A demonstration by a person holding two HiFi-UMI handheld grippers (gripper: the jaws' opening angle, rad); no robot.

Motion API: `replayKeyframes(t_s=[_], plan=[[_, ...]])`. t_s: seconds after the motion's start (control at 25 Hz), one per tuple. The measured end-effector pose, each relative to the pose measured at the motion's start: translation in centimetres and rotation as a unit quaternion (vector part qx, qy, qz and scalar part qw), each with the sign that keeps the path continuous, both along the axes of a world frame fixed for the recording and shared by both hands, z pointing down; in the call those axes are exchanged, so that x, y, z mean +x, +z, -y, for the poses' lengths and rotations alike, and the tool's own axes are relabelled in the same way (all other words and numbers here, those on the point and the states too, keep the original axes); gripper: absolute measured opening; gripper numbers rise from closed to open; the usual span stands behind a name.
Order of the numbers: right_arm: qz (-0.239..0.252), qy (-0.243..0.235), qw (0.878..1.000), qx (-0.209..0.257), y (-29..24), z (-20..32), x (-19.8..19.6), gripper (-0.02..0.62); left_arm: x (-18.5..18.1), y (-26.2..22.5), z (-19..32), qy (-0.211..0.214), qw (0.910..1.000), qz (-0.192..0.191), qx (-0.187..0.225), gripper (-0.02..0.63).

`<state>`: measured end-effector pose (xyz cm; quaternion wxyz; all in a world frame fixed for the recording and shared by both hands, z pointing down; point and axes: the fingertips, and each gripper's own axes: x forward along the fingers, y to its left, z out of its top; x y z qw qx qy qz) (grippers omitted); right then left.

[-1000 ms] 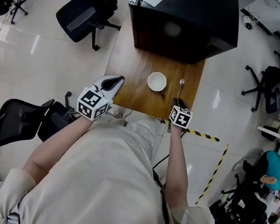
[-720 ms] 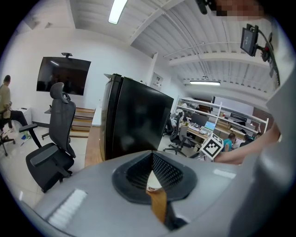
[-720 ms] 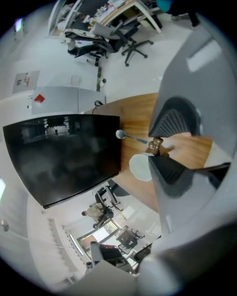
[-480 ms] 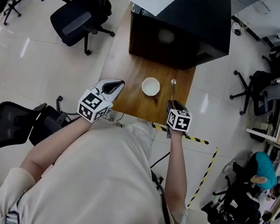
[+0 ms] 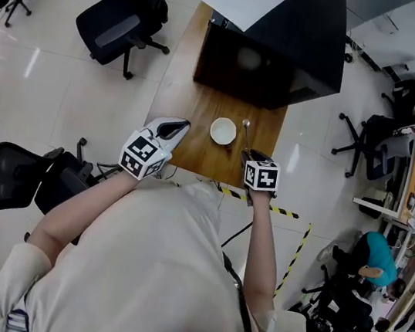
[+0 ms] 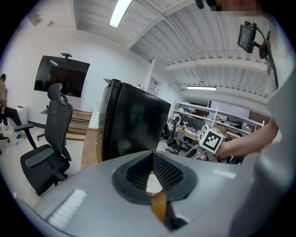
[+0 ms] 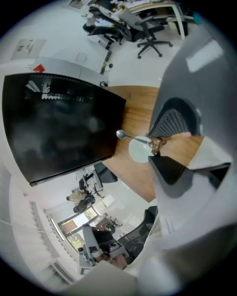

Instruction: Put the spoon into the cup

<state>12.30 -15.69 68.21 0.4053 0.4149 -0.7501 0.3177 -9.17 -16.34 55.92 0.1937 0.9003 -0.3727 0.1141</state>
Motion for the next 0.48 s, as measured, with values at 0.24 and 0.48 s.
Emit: replayKeyframes(t_s=[0.24, 0.48], plan=[[-0.023, -0.022, 0.999, -0.032, 1.7, -0.5, -0.6, 0.126, -0.5, -0.3, 0.0, -0.008, 1.0000, -0.004, 0.004, 0.005], [-0.039, -0.044, 0.996, -0.062, 4.1, -0.7, -1.1, 0.126, -1.2, -0.2, 0.0, -0.019, 0.9998, -0.006, 0.004, 0.005]])
